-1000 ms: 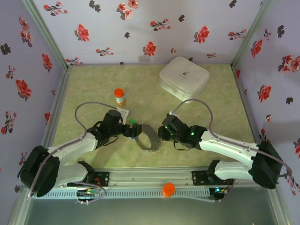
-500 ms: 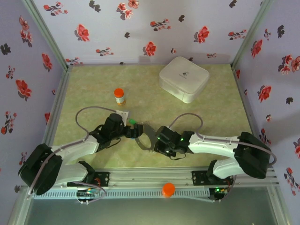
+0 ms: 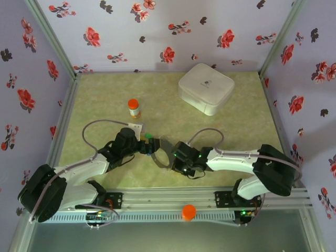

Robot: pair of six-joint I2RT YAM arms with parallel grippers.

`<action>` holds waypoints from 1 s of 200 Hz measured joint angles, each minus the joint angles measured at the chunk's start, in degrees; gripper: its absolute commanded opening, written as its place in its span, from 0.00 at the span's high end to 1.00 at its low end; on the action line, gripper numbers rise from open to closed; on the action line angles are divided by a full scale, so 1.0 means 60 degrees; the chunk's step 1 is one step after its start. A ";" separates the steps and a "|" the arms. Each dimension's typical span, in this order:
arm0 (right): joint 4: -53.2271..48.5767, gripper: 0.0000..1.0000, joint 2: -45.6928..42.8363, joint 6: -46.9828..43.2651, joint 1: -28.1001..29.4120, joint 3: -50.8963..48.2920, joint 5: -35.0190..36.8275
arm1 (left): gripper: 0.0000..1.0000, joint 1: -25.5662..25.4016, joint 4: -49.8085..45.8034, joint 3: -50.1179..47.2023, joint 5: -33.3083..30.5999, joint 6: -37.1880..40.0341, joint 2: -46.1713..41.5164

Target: Put the keys on the keyring

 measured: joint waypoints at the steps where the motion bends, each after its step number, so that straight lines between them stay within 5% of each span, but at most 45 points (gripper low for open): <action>1: 0.0000 0.82 0.0000 0.0000 0.0000 0.0000 0.0000 | 0.02 0.0000 0.0000 0.0000 0.0000 -0.0004 0.0000; 92: -0.0933 1.00 0.0018 -0.0761 -0.0262 0.0328 0.0437 | 0.02 0.0000 -0.0011 0.0000 -0.0004 0.0015 -0.0310; 200: -0.3260 1.00 -0.0670 -0.7129 -0.1515 0.1934 0.0561 | 0.00 0.0029 -0.0022 0.0000 -0.0120 0.0546 -0.0820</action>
